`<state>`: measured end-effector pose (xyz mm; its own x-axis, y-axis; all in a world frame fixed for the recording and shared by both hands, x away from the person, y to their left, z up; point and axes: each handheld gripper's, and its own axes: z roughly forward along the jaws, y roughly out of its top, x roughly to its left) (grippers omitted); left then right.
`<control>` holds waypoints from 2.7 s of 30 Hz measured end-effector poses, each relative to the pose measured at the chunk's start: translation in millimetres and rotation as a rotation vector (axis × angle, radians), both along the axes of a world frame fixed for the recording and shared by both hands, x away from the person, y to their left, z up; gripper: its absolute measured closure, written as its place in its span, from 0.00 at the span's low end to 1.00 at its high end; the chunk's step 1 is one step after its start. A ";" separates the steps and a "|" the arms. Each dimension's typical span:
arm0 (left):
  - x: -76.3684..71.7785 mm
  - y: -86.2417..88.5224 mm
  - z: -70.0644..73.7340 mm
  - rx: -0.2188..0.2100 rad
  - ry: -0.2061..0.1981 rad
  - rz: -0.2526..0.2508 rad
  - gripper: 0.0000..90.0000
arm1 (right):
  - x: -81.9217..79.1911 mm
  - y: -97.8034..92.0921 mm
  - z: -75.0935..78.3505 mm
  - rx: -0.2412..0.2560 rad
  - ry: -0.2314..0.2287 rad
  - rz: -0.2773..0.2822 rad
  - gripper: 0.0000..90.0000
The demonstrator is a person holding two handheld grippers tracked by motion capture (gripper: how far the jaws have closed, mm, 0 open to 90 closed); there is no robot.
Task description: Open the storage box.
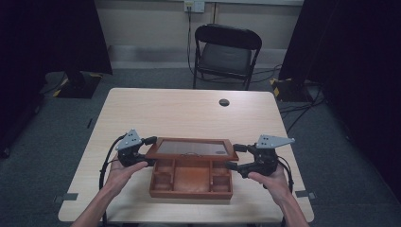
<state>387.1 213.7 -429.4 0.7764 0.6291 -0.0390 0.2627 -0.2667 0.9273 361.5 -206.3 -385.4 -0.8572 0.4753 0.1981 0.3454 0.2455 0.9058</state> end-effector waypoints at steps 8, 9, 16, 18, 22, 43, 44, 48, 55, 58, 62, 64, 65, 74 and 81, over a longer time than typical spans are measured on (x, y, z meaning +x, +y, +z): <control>1.8 0.2 0.0 -0.008 0.010 -0.004 0.35 | 1.6 3.2 -2.0 -0.027 -0.012 -0.010 0.23; 1.8 0.1 0.0 -0.012 0.011 -0.002 0.35 | 2.7 3.8 -2.9 -0.026 -0.013 -0.015 0.23; 3.3 0.4 0.0 -0.030 0.017 0.003 0.35 | 15.7 6.2 -10.9 -0.044 -0.007 -0.048 0.24; 3.8 0.6 0.0 -0.034 0.022 0.001 0.35 | 19.9 6.1 -13.9 -0.046 -0.004 -0.059 0.24; 5.6 1.1 1.6 -0.029 0.024 -0.003 0.35 | 26.1 5.9 -18.3 -0.069 -0.007 -0.078 0.27; 22.4 0.8 -1.5 -0.048 0.045 0.020 0.34 | 59.8 16.5 -36.0 -0.058 0.002 -0.102 0.43; 23.5 1.7 -2.2 -0.051 0.046 0.027 0.34 | 60.8 16.6 -36.2 -0.052 0.002 -0.102 0.43; 26.4 7.4 -4.0 -0.062 0.044 0.044 0.35 | 64.1 14.8 -36.2 -0.028 0.003 -0.100 0.45; 32.1 10.9 -7.1 -0.065 0.037 0.071 0.37 | 71.8 14.6 -29.8 -0.024 0.010 -0.094 0.50; 34.8 8.9 -9.9 -0.079 0.044 0.079 0.38 | 74.6 14.5 -29.0 -0.014 0.008 -0.097 0.50; 36.9 5.1 -12.2 -0.043 0.024 0.082 0.36 | 76.4 13.9 -29.8 0.004 0.011 -0.106 0.50; 38.8 3.5 -14.0 -0.054 0.035 0.080 0.34 | 78.1 13.8 -29.7 0.018 0.010 -0.124 0.50; 39.2 3.0 -14.3 -0.063 0.036 0.087 0.34 | 78.5 13.5 -29.6 0.022 0.007 -0.134 0.51; 49.9 -0.5 -23.3 -0.047 0.036 0.110 0.47 | 85.9 8.4 -33.6 0.044 0.012 -0.178 0.55; 54.0 0.7 -25.9 -0.068 0.047 0.124 0.53 | 91.5 6.7 -36.2 0.050 0.009 -0.207 0.61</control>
<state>441.0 214.4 -455.2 0.6890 0.7148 -0.1194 0.3335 -0.1664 0.9280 453.0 -199.6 -421.6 -0.7405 0.6306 0.2325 0.3915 0.1235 0.9119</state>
